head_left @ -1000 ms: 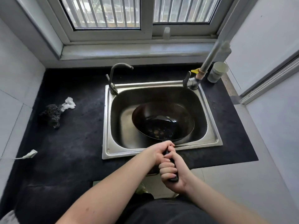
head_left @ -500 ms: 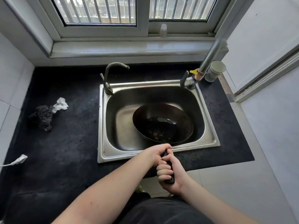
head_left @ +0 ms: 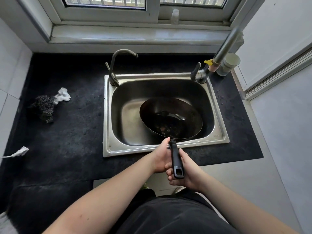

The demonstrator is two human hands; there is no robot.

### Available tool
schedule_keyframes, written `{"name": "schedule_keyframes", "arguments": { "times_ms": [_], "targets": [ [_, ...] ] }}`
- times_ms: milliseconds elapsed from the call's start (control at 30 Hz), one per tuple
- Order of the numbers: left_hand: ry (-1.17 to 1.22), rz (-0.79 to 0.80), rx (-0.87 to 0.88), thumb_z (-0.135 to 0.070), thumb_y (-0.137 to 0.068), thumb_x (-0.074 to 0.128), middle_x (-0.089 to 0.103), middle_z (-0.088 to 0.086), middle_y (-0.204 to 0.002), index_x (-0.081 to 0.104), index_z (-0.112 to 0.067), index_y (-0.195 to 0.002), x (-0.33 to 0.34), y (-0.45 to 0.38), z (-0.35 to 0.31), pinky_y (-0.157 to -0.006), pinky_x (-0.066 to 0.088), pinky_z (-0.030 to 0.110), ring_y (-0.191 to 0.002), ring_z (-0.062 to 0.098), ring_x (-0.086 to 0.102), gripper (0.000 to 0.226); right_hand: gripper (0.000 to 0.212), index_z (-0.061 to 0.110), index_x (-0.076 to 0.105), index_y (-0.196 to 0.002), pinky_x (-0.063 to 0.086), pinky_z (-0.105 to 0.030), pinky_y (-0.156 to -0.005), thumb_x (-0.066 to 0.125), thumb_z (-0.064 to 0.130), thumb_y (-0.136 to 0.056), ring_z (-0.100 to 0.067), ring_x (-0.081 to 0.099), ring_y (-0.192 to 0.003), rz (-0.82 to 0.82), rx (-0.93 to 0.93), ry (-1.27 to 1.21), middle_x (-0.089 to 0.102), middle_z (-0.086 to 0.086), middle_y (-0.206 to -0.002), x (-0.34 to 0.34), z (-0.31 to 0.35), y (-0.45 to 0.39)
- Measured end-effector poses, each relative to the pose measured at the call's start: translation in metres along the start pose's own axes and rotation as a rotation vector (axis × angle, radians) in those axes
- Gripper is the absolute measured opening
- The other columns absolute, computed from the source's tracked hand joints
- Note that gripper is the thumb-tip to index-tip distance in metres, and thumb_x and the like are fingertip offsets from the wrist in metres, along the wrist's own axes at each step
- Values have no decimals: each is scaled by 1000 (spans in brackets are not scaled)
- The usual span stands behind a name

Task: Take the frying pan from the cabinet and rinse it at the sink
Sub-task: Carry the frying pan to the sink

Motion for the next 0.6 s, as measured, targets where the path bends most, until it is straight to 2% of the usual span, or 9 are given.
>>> {"name": "schedule_keyframes", "arguments": {
  "times_ms": [33, 100, 133, 200, 233, 300, 433, 533, 600],
  "targets": [
    [33, 49, -18, -82, -63, 56, 32, 33, -147, 59, 10, -122, -3, -8, 5, -88, 40, 38, -102, 29, 48, 108, 87, 0, 63, -74, 50, -28, -53, 21, 74, -90, -24, 54, -50, 9, -7, 38, 56, -15, -64, -3, 1, 2],
    [90, 22, 4, -81, -73, 48, 42, 30, -144, 57, 6, -127, -3, -11, 9, -77, 45, 32, -91, 26, 56, 102, 93, -2, 63, -83, 51, -30, -55, 10, 74, -89, -25, 56, -53, 35, -29, 136, 58, -17, -66, -10, 3, 7],
    [104, -12, 7, -77, -78, 44, 51, 28, -136, 59, 6, -124, 2, 0, 8, -77, 47, 32, -90, 26, 60, 96, 94, -2, 62, -87, 51, -30, -56, 7, 73, -90, -26, 56, -54, 41, -43, 201, 60, -18, -68, -13, 5, 9],
    [201, -46, 44, -69, -85, 44, 64, 24, -122, 65, 5, -112, 10, 8, 7, -87, 50, 38, -97, 31, 64, 82, 90, -1, 60, -98, 52, -30, -54, 4, 69, -92, -25, 60, -55, 22, -62, 343, 63, -18, -71, -21, 10, 12],
    [258, -74, 62, -63, -89, 45, 69, 23, -111, 65, 4, -103, 11, 9, 8, -88, 51, 41, -95, 33, 67, 71, 88, 0, 60, -100, 53, -29, -53, 5, 67, -94, -24, 61, -55, -3, -69, 407, 65, -17, -72, -24, 13, 15],
    [342, -130, 106, -52, -93, 48, 72, 22, -94, 61, -2, -89, 8, 7, 10, -78, 56, 43, -82, 34, 71, 52, 83, -2, 64, -98, 53, -28, -53, 11, 62, -97, -23, 62, -55, -67, -93, 499, 66, -18, -71, -30, 21, 20],
    [371, -125, 117, -31, -96, 50, 73, 18, -79, 54, -6, -86, 11, 15, 7, -57, 60, 38, -63, 27, 72, 27, 68, 0, 71, -88, 50, -27, -51, 25, 48, -103, -22, 60, -57, -234, -223, 600, 68, -16, -72, -46, 47, 37],
    [349, -118, 63, -24, -97, 49, 64, 6, -62, 51, -11, -79, 7, 16, 4, -43, 54, 27, -45, 16, 62, 23, 48, 5, 69, -90, 46, -22, -49, 35, 37, -103, -16, 57, -54, -350, -330, 591, 64, -10, -71, -64, 70, 44],
    [290, -121, 31, -24, -98, 46, 51, -2, -52, 47, -14, -75, 4, 16, 2, -35, 41, 16, -34, 8, 47, 25, 40, 4, 67, -93, 42, -20, -47, 38, 30, -103, -14, 54, -52, -429, -370, 556, 61, -9, -69, -77, 83, 46]
  ]
}}
Point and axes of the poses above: each hand's wrist, its own y-axis away from the middle knuckle, its own x-axis out of the palm, z = x × y, the point moved 4 cm from there along -y, towards the middle knuckle
